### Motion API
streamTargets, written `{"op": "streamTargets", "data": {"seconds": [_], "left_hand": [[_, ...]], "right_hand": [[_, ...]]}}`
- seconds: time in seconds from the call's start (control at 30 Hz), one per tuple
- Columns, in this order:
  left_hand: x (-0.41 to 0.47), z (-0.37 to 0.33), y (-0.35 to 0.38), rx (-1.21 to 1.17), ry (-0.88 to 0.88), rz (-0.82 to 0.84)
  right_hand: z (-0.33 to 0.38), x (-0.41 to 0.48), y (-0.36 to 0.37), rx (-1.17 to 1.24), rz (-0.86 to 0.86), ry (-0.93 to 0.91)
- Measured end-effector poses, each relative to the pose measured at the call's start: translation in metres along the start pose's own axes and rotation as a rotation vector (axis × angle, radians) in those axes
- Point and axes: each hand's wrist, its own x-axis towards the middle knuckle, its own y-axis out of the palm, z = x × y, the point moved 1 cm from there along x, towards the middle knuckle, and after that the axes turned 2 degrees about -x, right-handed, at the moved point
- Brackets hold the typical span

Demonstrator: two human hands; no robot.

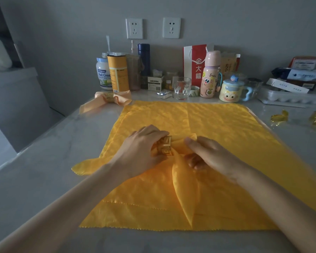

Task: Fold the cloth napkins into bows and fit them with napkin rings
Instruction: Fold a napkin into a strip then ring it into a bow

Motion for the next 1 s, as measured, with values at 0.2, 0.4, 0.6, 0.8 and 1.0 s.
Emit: {"op": "streamTargets", "data": {"seconds": [0.2,0.4,0.6,0.8,1.0], "left_hand": [[0.002,0.004,0.000,-0.164,-0.342,0.037],[0.003,0.006,-0.002,-0.139,-0.496,0.027],[0.008,-0.003,-0.009,-0.177,-0.495,0.086],[0.008,-0.011,-0.009,-0.257,-0.598,0.106],[0.015,-0.010,-0.019,-0.584,-0.845,0.128]], "right_hand": [[0.004,-0.002,0.001,0.176,-0.115,0.042],[0.004,0.000,0.002,0.338,-0.143,0.062],[0.003,0.000,-0.002,0.529,0.008,0.152],[0.001,0.003,0.000,0.494,0.014,0.185],[0.004,0.002,-0.005,0.359,-0.056,0.117]]}}
